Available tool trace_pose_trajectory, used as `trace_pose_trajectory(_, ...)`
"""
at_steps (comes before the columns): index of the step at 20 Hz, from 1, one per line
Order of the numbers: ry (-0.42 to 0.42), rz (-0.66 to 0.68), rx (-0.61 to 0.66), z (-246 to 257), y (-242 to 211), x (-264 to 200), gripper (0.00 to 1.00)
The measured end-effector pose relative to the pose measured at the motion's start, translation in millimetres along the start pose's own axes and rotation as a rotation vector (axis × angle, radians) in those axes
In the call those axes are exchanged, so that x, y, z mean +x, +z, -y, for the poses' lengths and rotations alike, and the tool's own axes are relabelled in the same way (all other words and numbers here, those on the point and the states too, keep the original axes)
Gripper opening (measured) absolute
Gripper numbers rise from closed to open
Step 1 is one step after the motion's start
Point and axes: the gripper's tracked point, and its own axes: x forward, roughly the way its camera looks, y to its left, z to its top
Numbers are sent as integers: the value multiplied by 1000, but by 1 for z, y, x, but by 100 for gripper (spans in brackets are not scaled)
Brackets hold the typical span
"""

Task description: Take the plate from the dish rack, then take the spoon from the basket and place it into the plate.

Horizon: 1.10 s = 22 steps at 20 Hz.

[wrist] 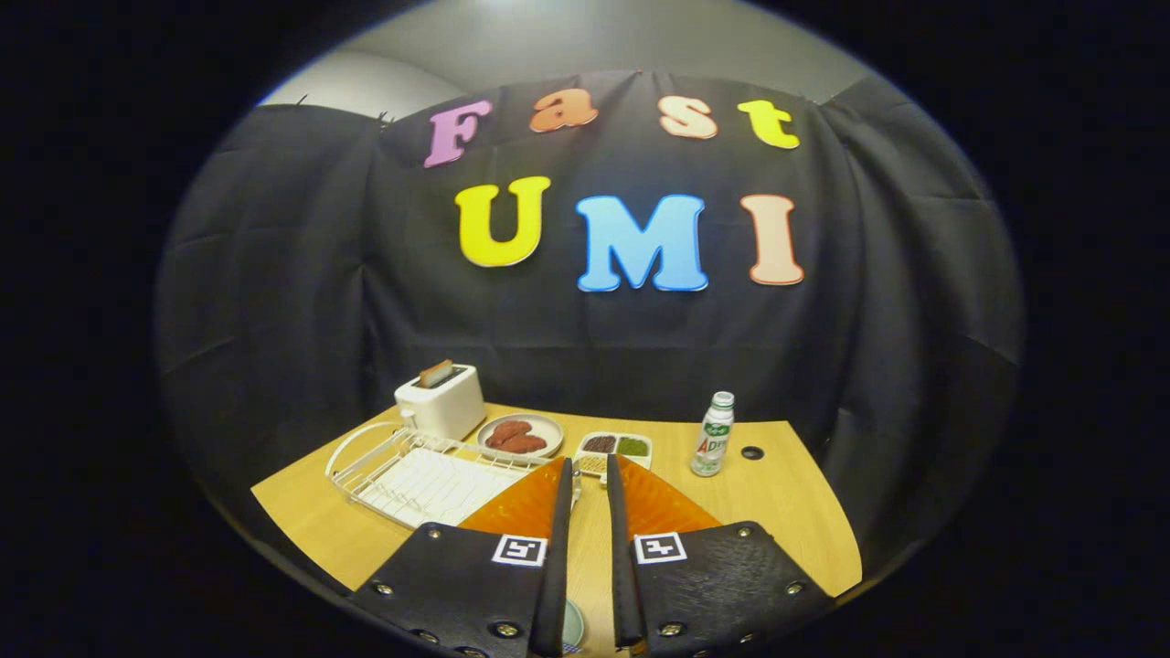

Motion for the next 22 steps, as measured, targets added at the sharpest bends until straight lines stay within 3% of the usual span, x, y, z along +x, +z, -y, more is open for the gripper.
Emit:
trace_pose_trajectory(8, -141, 175, -11, 75, 72, -29, 21)
trace_pose_trajectory(9, -127, 189, -23, 75, 73, -31, 26)
trace_pose_trajectory(12, -85, 232, -54, 74, 77, -34, 95)
trace_pose_trajectory(22, -92, 180, 10, 107, 30, -23, 96)
